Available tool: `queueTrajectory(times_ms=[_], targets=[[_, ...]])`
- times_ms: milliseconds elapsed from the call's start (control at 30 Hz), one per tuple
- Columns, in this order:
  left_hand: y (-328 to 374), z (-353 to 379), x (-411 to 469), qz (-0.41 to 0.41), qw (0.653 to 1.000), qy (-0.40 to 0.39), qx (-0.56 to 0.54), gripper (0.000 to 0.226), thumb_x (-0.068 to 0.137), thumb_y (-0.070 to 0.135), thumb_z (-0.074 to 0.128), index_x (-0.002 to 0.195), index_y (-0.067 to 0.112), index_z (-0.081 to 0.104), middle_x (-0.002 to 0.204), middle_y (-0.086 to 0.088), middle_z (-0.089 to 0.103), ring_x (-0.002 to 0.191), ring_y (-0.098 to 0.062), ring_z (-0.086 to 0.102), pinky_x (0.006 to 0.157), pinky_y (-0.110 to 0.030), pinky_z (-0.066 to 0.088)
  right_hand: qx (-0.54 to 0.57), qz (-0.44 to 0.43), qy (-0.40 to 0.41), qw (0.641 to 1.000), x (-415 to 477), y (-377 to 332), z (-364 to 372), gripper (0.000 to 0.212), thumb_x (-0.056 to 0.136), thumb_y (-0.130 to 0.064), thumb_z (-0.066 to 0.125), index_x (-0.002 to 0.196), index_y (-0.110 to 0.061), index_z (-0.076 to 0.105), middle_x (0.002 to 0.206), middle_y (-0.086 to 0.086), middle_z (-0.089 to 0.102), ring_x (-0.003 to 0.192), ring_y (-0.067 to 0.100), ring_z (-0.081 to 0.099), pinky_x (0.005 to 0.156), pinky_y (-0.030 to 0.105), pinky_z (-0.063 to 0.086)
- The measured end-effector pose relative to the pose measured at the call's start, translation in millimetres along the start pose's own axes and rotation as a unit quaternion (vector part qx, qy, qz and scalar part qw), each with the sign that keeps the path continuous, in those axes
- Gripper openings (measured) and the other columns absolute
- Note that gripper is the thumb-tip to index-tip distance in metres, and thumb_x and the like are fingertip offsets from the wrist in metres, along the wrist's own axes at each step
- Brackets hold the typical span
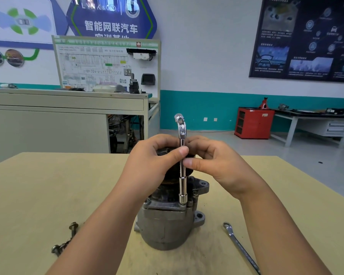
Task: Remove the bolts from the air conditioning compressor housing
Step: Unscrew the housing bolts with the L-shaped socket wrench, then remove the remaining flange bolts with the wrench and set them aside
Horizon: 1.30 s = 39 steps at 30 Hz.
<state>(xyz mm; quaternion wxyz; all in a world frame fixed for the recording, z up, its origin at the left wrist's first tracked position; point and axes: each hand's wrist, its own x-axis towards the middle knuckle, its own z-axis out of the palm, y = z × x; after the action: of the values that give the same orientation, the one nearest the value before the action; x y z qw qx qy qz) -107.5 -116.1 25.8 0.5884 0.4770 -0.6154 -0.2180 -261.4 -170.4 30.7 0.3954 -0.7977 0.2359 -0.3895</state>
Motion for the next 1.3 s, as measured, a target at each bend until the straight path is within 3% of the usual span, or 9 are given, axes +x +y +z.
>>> queueTrajectory(times_ms=[167, 433, 533, 667, 733, 800, 933, 1100, 1300], targets=[[0, -1, 0, -0.023, 0.997, 0.003, -0.075, 0.011, 0.086, 0.018, 0.065, 0.092, 0.022, 0.073, 0.087, 0.003, 0.075, 0.085, -0.011, 0.07, 0.076, -0.024, 0.05, 0.023, -0.008, 0.007, 1.0, 0, 0, 0, 0.019, 0.086, -0.006, 0.063, 0.096, -0.021, 0.069, 0.103, 0.004, 0.068, 0.096, 0.008, 0.065, 0.082, 0.021, 0.052], [5, -2, -1, 0.011, 0.994, 0.031, -0.109, 0.014, 0.082, 0.024, 0.064, 0.086, 0.03, 0.076, 0.087, 0.002, 0.075, 0.086, -0.01, 0.07, 0.071, -0.016, 0.05, -0.017, -0.026, -0.002, 1.0, -2, -8, -2, 0.013, 0.088, -0.013, 0.063, 0.098, -0.016, 0.07, 0.103, 0.002, 0.066, 0.098, 0.008, 0.062, 0.087, 0.021, 0.049], [10, 1, -3, 0.026, 0.992, 0.039, -0.121, 0.019, 0.071, 0.035, 0.064, 0.085, 0.031, 0.077, 0.088, 0.001, 0.075, 0.088, -0.013, 0.07, 0.073, -0.021, 0.052, -0.047, -0.038, -0.014, 0.998, -1, -14, 7, 0.013, 0.083, -0.014, 0.069, 0.093, -0.022, 0.071, 0.09, -0.01, 0.068, 0.084, -0.003, 0.062, 0.074, 0.01, 0.045], [12, 4, -6, 0.051, 0.992, 0.101, -0.058, 0.025, 0.067, 0.055, 0.062, 0.086, 0.044, 0.074, 0.088, 0.015, 0.073, 0.087, 0.004, 0.066, 0.068, -0.008, 0.048, -0.048, -0.025, 0.052, 0.997, 1, -15, 9, 0.009, 0.085, -0.019, 0.067, 0.086, -0.027, 0.07, 0.079, -0.013, 0.069, 0.079, -0.001, 0.063, 0.077, 0.02, 0.05], [8, 0, -4, 0.059, 0.988, 0.127, 0.06, 0.043, 0.062, 0.068, 0.058, 0.1, 0.049, 0.066, 0.097, 0.027, 0.068, 0.09, 0.025, 0.053, 0.068, -0.002, 0.041, -0.029, -0.01, 0.113, 0.993, 1, -16, -2, 0.007, 0.085, -0.021, 0.067, 0.089, -0.025, 0.071, 0.084, -0.009, 0.071, 0.085, 0.005, 0.065, 0.082, 0.029, 0.051], [0, 0, -2, 0.008, 0.99, 0.092, 0.105, 0.079, 0.054, 0.075, 0.069, 0.124, 0.045, 0.052, 0.116, 0.025, 0.057, 0.097, 0.023, 0.049, 0.076, -0.007, 0.04, -0.012, -0.007, 0.176, 0.984, -1, -15, -11, 0.007, 0.086, -0.022, 0.067, 0.081, -0.027, 0.07, 0.078, -0.009, 0.071, 0.077, 0.001, 0.063, 0.074, 0.026, 0.051], [-22, 8, -5, -0.03, 0.979, 0.072, 0.187, 0.108, 0.044, 0.069, 0.073, 0.139, 0.033, 0.038, 0.135, 0.005, 0.044, 0.119, -0.011, 0.048, 0.1, -0.031, 0.041, -0.075, 0.074, 0.209, 0.972, -5, -6, -21, 0.014, 0.088, -0.028, 0.063, 0.075, -0.023, 0.066, 0.078, 0.0, 0.07, 0.077, 0.017, 0.065, 0.075, 0.039, 0.054], [-30, 1, -4, -0.009, 0.982, 0.067, 0.178, 0.098, 0.044, 0.066, 0.069, 0.133, 0.034, 0.041, 0.13, 0.009, 0.049, 0.117, -0.012, 0.049, 0.094, -0.029, 0.04, -0.138, 0.17, 0.185, 0.958, -23, 18, -43, 0.02, 0.09, -0.025, 0.061, 0.079, -0.009, 0.066, 0.085, 0.013, 0.069, 0.082, 0.029, 0.065, 0.079, 0.047, 0.053], [-32, 3, -8, 0.0, 0.982, 0.072, 0.173, 0.1, 0.049, 0.063, 0.068, 0.138, 0.033, 0.035, 0.133, 0.011, 0.042, 0.12, -0.009, 0.045, 0.097, -0.027, 0.036, -0.203, 0.282, 0.146, 0.926, -60, 50, -56, 0.029, 0.087, -0.022, 0.064, 0.077, 0.005, 0.061, 0.066, 0.008, 0.052, 0.062, 0.021, 0.05, 0.062, 0.029, 0.04]])
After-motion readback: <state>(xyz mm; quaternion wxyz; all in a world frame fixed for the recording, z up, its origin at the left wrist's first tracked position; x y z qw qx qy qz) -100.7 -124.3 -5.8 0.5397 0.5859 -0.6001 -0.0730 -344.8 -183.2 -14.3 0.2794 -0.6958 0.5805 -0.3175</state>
